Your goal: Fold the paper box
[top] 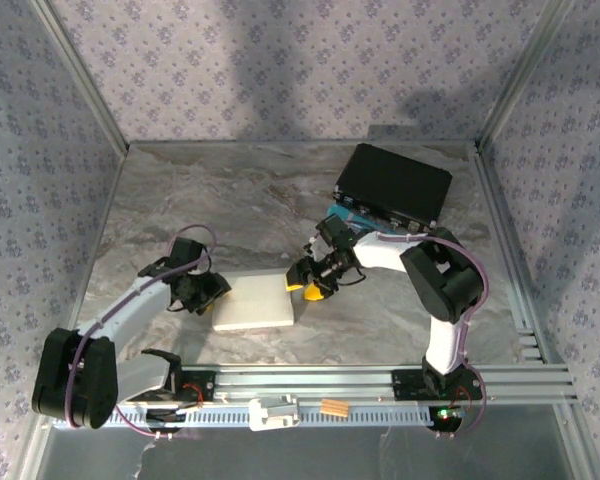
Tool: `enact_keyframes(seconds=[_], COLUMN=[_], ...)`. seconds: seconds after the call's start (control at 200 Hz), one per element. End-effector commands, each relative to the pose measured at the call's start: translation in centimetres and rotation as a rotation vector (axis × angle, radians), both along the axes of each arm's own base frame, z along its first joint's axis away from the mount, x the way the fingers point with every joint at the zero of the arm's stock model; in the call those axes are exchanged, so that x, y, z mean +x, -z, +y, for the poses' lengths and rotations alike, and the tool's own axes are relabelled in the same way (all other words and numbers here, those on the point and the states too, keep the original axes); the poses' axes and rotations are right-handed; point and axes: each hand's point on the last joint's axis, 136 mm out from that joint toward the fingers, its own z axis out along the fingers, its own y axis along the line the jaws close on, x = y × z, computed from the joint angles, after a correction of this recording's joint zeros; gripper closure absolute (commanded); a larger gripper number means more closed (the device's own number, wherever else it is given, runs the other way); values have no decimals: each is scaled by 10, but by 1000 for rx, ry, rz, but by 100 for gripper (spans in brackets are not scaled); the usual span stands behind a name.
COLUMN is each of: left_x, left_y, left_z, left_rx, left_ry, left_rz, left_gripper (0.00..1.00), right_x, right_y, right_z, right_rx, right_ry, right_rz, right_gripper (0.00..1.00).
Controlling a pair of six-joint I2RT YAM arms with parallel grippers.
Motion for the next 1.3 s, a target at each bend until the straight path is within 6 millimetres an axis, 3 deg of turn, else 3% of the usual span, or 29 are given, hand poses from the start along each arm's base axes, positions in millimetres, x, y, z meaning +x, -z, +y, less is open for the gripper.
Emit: enact_keyframes(seconds=[0.0, 0.105, 0.275, 0.46, 0.785, 0.924, 0.994, 1.144, 1.294], left_x=[-4, -4, -7, -7, -11, -6, -5, -9, -14], left_y=[16, 19, 24, 29, 31, 28, 28, 34, 36], left_z=[3, 5, 6, 6, 11, 8, 8, 15, 18], left_rx=[-44, -87, -133, -179, -166, -191, -207, -259, -291], left_ry=[-47, -97, -131, -148, -132, -122, -123, -173, -193], left_rz=[0, -15, -23, -38, -43, -79, -96, -105, -93], left_gripper=[55, 59, 64, 80, 93, 98, 100, 100, 100], right_x=[-9, -8, 12, 29, 52, 56, 66, 62, 58], right_y=[-4, -6, -6, -3, -20, -15, -21, -18, -13], right_z=[-3, 4, 18, 27, -4, -15, -16, -11, 7], right_rx=[66, 123, 163, 190, 146, 113, 106, 108, 147], right_ry=[-10, -16, -3, -9, -24, -29, -48, -99, -145], right_rz=[25, 18, 1, 2, -49, -55, -91, -87, -70], right_gripper=[34, 33, 33, 34, 36, 36, 36, 34, 33])
